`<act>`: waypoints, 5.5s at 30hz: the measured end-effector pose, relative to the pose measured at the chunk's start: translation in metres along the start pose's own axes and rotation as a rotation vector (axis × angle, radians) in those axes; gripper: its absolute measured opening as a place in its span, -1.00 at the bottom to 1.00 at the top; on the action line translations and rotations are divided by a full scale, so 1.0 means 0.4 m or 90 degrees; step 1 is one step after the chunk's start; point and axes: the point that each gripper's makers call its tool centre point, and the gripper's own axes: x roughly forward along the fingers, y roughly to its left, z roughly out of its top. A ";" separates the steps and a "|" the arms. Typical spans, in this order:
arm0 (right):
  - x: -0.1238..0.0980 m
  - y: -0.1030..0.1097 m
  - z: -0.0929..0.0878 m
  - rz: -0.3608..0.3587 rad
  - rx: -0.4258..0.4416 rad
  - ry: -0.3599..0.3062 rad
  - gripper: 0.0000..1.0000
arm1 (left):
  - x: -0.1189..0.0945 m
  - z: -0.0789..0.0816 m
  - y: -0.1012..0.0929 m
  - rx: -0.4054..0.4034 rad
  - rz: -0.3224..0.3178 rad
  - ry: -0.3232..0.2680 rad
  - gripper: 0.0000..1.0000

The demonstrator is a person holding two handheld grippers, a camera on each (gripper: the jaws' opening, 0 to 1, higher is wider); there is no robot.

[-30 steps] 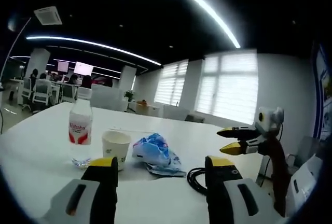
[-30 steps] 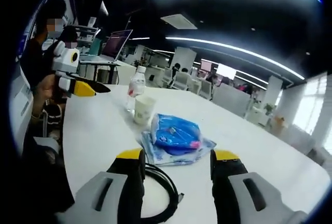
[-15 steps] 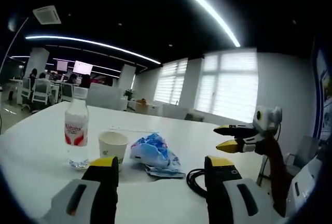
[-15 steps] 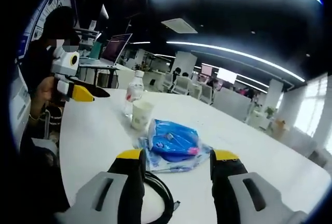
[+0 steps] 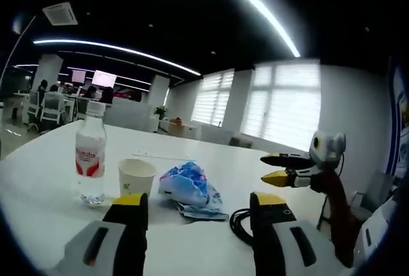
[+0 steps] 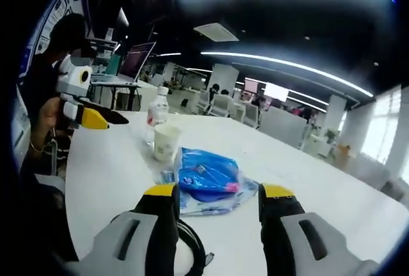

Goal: Arrange the tabletop items into an orderly group along one side of the table until the central work area is clear of visible clutter.

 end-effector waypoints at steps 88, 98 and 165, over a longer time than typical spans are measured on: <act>0.146 -0.054 -0.043 0.004 0.057 -0.002 -0.07 | 0.204 -0.086 -0.030 0.016 -0.005 0.080 0.13; 0.159 -0.065 -0.037 0.005 0.067 -0.004 -0.09 | 0.227 -0.076 -0.028 0.017 0.005 0.081 0.13; 0.334 -0.091 -0.131 0.066 0.105 0.131 -0.24 | 0.303 -0.114 0.015 -0.044 0.063 0.130 -0.11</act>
